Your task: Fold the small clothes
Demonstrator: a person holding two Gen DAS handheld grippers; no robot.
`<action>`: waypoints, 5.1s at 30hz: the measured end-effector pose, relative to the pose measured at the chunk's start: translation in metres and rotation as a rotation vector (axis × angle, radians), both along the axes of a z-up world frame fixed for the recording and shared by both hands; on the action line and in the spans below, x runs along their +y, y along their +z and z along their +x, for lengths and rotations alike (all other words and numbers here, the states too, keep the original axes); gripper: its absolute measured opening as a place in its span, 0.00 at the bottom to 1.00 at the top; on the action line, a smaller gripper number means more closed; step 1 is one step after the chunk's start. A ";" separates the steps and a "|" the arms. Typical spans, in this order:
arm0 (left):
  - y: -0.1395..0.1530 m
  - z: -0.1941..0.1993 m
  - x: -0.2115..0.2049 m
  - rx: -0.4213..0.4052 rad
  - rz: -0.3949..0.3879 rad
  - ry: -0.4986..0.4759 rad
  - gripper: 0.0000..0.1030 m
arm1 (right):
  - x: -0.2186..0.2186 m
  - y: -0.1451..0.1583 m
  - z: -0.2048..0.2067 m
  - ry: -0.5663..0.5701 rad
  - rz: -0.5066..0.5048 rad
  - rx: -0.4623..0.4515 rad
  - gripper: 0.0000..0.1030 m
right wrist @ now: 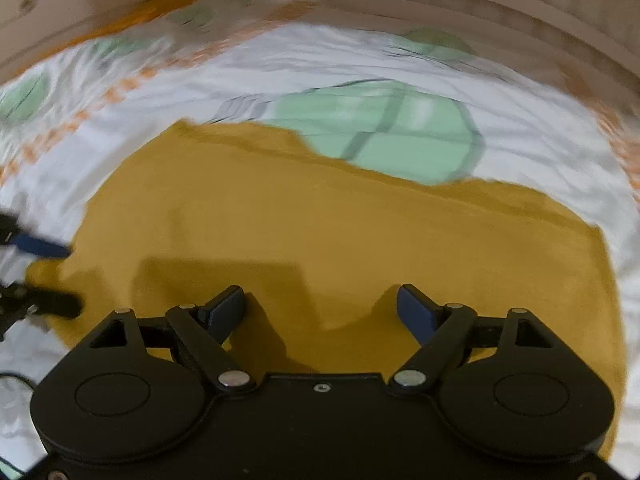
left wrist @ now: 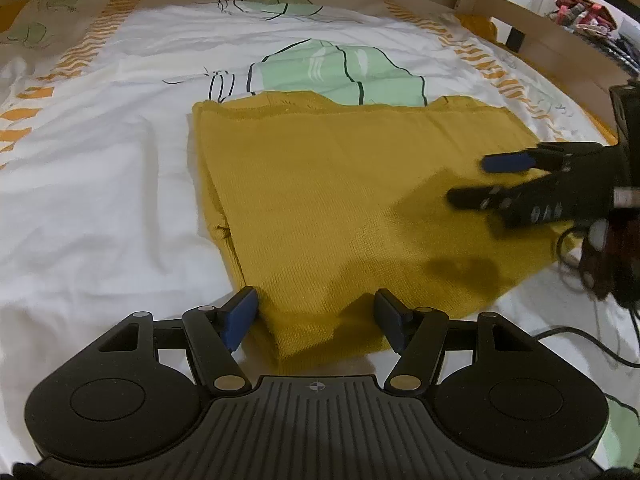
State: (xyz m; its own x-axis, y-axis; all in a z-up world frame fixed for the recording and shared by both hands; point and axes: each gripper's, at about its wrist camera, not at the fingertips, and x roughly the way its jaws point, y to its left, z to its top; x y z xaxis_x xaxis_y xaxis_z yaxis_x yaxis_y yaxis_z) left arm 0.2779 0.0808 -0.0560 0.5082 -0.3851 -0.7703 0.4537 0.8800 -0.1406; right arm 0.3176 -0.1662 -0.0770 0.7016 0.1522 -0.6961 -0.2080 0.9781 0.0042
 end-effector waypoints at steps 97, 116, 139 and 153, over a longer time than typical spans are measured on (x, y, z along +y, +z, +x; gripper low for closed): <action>0.009 0.080 -0.171 0.024 0.149 0.351 0.74 | -0.210 -0.035 -0.020 -0.243 0.864 0.068 1.00; 0.000 0.029 -0.180 -0.015 0.160 0.269 0.85 | -0.216 -0.035 -0.022 -0.266 0.903 0.067 1.00; 0.013 0.014 -0.147 0.001 0.101 0.243 0.82 | -0.217 -0.036 -0.020 -0.242 0.922 0.071 1.00; 0.037 0.022 -0.032 -0.065 0.050 0.440 0.82 | -0.204 -0.031 -0.022 -0.238 0.817 0.027 0.92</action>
